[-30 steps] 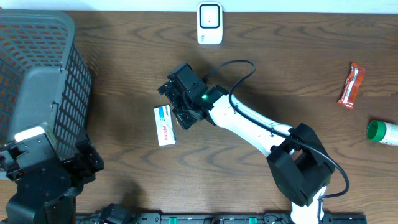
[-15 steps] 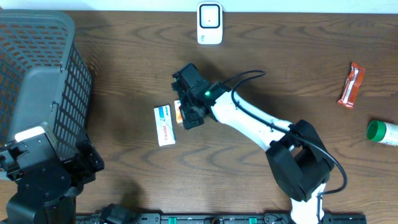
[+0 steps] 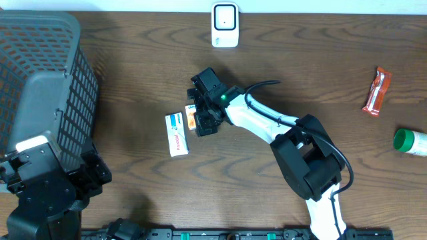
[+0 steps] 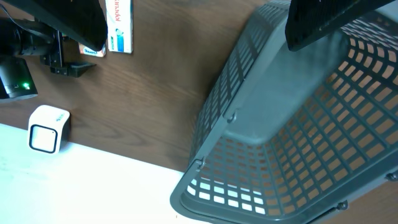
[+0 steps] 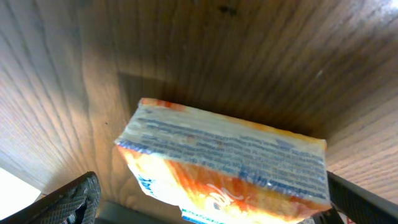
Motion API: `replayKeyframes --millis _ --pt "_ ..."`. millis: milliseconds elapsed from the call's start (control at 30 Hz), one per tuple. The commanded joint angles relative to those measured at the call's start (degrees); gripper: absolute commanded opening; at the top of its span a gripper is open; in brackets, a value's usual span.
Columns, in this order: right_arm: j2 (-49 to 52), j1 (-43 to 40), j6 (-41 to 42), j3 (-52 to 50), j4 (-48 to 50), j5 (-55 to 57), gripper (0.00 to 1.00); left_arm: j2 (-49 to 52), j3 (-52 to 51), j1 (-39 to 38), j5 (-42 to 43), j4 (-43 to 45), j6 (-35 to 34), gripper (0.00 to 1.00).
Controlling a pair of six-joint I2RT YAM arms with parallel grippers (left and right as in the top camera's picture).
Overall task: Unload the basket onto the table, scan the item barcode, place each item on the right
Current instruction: 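Grasp the orange Kleenex tissue pack with the right gripper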
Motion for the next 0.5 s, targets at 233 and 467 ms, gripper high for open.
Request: replayKeyframes --millis 233,467 --pt "3.1 -1.2 -1.8 0.1 -4.6 -1.9 0.97 -0.1 0.5 0.2 -0.5 0.2 -0.3 0.92" --pt "3.1 -2.5 -3.7 0.1 -6.3 -2.4 0.93 -0.1 0.5 0.2 -0.5 0.2 -0.3 0.91"
